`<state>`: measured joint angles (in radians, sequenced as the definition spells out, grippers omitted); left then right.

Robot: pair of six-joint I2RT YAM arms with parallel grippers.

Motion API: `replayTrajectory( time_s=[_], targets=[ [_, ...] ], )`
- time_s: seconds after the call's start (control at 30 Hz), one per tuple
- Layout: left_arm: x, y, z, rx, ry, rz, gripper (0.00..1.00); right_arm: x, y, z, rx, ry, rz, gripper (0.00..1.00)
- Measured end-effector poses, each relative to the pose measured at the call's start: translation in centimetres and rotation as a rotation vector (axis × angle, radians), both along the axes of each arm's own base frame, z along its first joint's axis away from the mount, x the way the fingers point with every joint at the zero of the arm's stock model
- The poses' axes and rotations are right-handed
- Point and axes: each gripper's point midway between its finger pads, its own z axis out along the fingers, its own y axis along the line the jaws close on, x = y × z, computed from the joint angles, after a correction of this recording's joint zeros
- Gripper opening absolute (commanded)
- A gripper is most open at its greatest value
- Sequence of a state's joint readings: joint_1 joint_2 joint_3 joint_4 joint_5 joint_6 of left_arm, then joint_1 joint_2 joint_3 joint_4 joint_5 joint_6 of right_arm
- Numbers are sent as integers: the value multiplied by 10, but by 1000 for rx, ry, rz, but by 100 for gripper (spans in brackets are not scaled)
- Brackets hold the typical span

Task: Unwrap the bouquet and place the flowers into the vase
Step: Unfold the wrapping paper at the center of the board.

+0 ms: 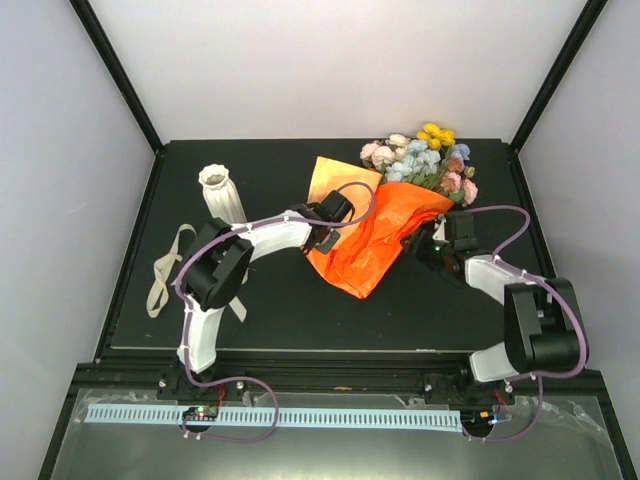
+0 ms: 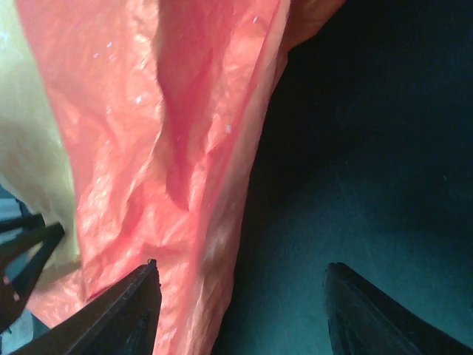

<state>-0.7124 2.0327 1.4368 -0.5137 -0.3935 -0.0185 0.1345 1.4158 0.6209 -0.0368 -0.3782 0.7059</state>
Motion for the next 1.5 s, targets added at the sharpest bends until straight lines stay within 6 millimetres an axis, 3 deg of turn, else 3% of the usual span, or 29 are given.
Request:
replayTrajectory(
  time_s=[0.13,0.33,0.4,0.67,0.8,0.93,1.03,1.2,1.3,1.37,1.5],
  targets=[
    [-7,11,-17,23,61,38,28,19,3,-14,4,18,-4,53],
    [-6,31,-22,30,97,107,27,40,5,-27,4,19,-11,11],
    [-7,37,-24,33,106,129,28,44,3,-29,-1,16,-12,2],
    [-9,58,-32,89,120,201,25,75,-23,-16,-62,-37,-65,1],
    [-9,63,-33,108,100,223,25,82,-35,-18,-97,-40,-87,1],
    [-18,66,-29,94,119,229,37,79,-37,-22,-114,-29,-75,1],
    [-26,59,-7,12,146,206,52,79,-37,-23,-124,-31,-63,1],
    [-27,17,85,-309,83,106,65,77,-37,-24,-135,-30,-50,2],
    [-27,-9,122,-491,80,18,70,76,-37,-25,-136,-29,-44,3],
    [-27,-20,127,-576,114,-26,72,76,-36,-24,-131,-30,-40,3],
    [-21,-17,109,-644,180,-37,78,76,-33,-24,-121,-30,-31,3]
  ],
)
